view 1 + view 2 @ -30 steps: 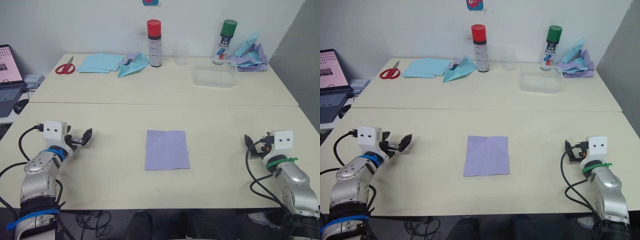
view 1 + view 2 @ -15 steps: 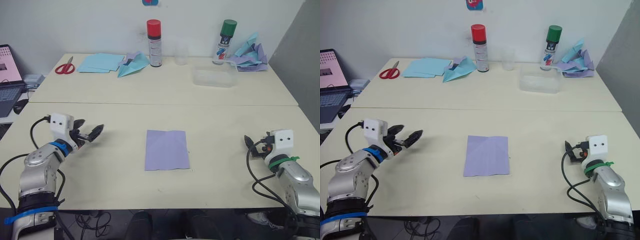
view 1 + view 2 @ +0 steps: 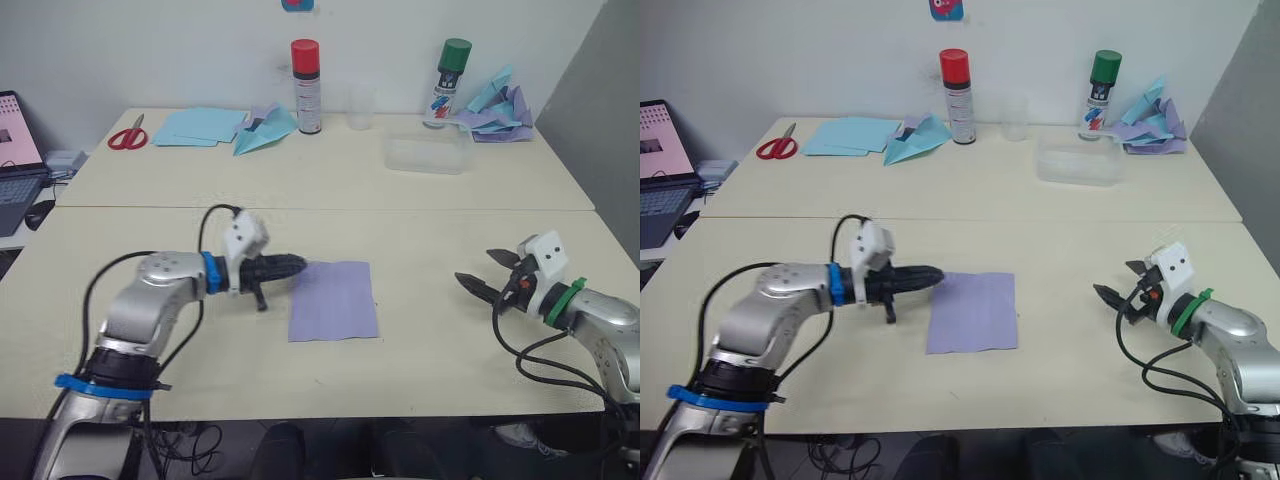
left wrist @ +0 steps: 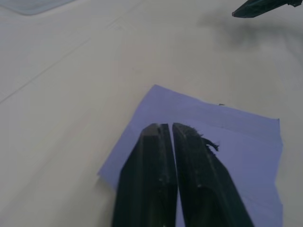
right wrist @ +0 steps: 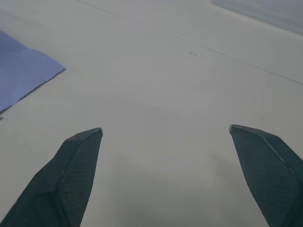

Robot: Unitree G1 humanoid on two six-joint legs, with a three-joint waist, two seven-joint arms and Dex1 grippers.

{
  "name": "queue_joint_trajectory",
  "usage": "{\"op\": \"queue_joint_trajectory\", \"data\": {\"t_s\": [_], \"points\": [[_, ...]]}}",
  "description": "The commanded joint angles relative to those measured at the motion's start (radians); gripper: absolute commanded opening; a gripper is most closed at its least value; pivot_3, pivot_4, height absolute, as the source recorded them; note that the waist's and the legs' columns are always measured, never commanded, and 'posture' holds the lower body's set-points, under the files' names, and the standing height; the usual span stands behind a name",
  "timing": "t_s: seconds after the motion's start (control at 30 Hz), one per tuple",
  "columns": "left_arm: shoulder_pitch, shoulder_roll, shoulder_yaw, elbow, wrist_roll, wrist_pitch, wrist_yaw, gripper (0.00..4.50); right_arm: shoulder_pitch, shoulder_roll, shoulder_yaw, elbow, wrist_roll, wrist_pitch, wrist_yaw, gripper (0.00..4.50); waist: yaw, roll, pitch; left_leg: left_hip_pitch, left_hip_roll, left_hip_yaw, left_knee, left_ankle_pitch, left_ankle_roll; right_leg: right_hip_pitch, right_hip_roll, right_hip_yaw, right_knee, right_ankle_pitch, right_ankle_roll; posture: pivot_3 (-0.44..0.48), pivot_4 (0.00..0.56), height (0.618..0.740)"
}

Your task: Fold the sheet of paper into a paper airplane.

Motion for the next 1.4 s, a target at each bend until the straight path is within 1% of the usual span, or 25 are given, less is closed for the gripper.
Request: {"op": "queue_joint_trajectory", "data": {"t_s": [0.03,0.17,0.37,0.53,0.63,0.8,0.83,0.87,0.9,0.97,1.0,1.13,1.27,1.33,1.4], "points": [[-0.015,-0.030,-0.028,0.048,0.049,-0.048,0.011,0.03,-0.020,-0.005,0.012,-0.063,0.027,0.021,0.023,4.50,0.000,0.000,0.000,0.000,0.000,-0.001,0.000,0.000,0.000,0.000,0.001,0.000,0.000,0.000,0.000,0.000,0.150,0.740],[-0.004,-0.045,-0.087,0.118,0.141,-0.072,0.036,0.03,-0.003,0.017,0.032,-0.118,0.047,0.054,0.018,4.50,0.000,0.000,0.000,0.000,0.002,-0.003,0.000,0.000,0.000,0.000,0.004,0.000,0.000,0.000,0.000,0.000,0.150,0.740],[0.021,-0.058,-0.141,0.156,0.192,-0.085,0.009,0.03,0.011,0.034,0.079,-0.171,0.048,0.089,0.013,4.50,0.002,0.001,0.000,-0.001,0.001,-0.002,0.002,0.000,0.000,0.000,0.003,0.000,0.000,0.000,0.000,0.000,0.150,0.740],[0.037,-0.057,-0.152,0.169,0.220,-0.094,0.004,0.03,-0.008,0.038,0.124,-0.165,0.030,0.097,0.012,4.50,0.002,0.002,-0.001,-0.001,0.001,-0.003,0.003,0.000,0.000,0.001,0.003,0.000,0.000,0.000,0.000,0.000,0.150,0.740],[0.039,-0.064,-0.147,0.171,0.219,-0.098,0.007,0.00,-0.032,0.038,0.139,-0.127,0.020,0.098,0.013,3.93,0.002,0.003,-0.002,-0.001,0.001,-0.002,0.003,0.000,0.000,0.001,0.003,0.000,0.000,0.000,0.000,0.000,0.150,0.740],[0.041,-0.085,-0.137,0.186,0.231,-0.119,0.024,0.00,-0.068,0.004,0.259,-0.054,-0.142,-0.053,0.032,2.13,0.002,0.005,-0.003,-0.001,0.001,-0.002,0.004,0.000,0.000,0.001,0.003,0.000,0.001,0.000,0.000,0.000,0.150,0.740],[0.044,-0.086,-0.138,0.184,0.232,-0.120,0.020,0.00,-0.081,0.017,0.279,-0.044,-0.158,-0.065,0.027,1.79,0.002,0.005,-0.003,-0.001,0.001,-0.003,0.004,0.000,0.000,0.001,0.003,0.000,0.001,0.000,0.000,0.000,0.150,0.740],[0.047,-0.088,-0.139,0.183,0.232,-0.121,0.019,0.00,-0.089,0.029,0.291,-0.035,-0.167,-0.072,0.024,1.32,0.002,0.005,-0.003,-0.001,0.001,-0.003,0.004,0.000,0.000,0.001,0.003,0.000,0.001,0.000,0.000,0.000,0.150,0.740],[0.049,-0.090,-0.141,0.183,0.235,-0.124,0.019,0.00,-0.107,0.048,0.315,-0.014,-0.188,-0.088,0.016,1.03,0.002,0.005,-0.003,-0.001,0.001,-0.003,0.004,0.000,0.000,0.001,0.003,0.000,0.001,0.000,-0.001,0.000,0.150,0.740],[0.052,-0.094,-0.142,0.181,0.238,-0.127,0.022,0.00,-0.148,0.084,0.355,0.043,-0.242,-0.133,-0.007,0.25,0.002,0.005,-0.004,-0.001,0.001,-0.003,0.005,0.000,0.000,0.001,0.003,0.000,0.001,0.000,-0.001,0.000,0.150,0.740],[0.053,-0.096,-0.143,0.181,0.239,-0.128,0.022,0.00,-0.170,0.101,0.372,0.075,-0.266,-0.152,-0.013,0.03,0.002,0.006,-0.004,-0.001,0.001,-0.003,0.005,0.000,0.000,0.001,0.003,-0.001,0.002,0.000,-0.001,0.000,0.150,0.740],[0.059,-0.097,-0.145,0.174,0.238,-0.127,0.018,0.00,-0.265,0.148,0.436,0.210,-0.367,-0.247,-0.030,0.03,0.003,0.006,-0.004,-0.002,0.001,-0.003,0.009,0.000,0.000,0.002,0.003,-0.001,0.002,0.000,-0.001,0.000,0.150,0.740],[0.066,-0.096,-0.145,0.165,0.238,-0.125,0.019,0.00,-0.373,0.228,0.480,0.384,-0.431,-0.316,-0.048,0.03,0.001,0.006,-0.004,-0.001,0.001,-0.002,0.010,0.000,0.000,0.002,0.003,-0.001,0.003,0.001,-0.001,0.000,0.150,0.740],[0.072,-0.095,-0.145,0.159,0.239,-0.126,0.022,0.00,-0.408,0.246,0.497,0.450,-0.458,-0.336,-0.033,0.03,0.001,0.006,-0.005,-0.001,0.001,-0.002,0.010,0.000,0.000,0.002,0.003,-0.001,0.004,0.001,-0.001,0.000,0.150,0.740],[0.076,-0.092,-0.142,0.150,0.237,-0.123,0.023,0.00,-0.428,0.254,0.505,0.473,-0.458,-0.330,0.012,0.03,0.002,0.006,-0.005,-0.001,0.001,-0.002,0.010,0.000,0.000,0.002,0.003,-0.001,0.005,0.001,-0.001,0.000,0.150,0.740]]}}
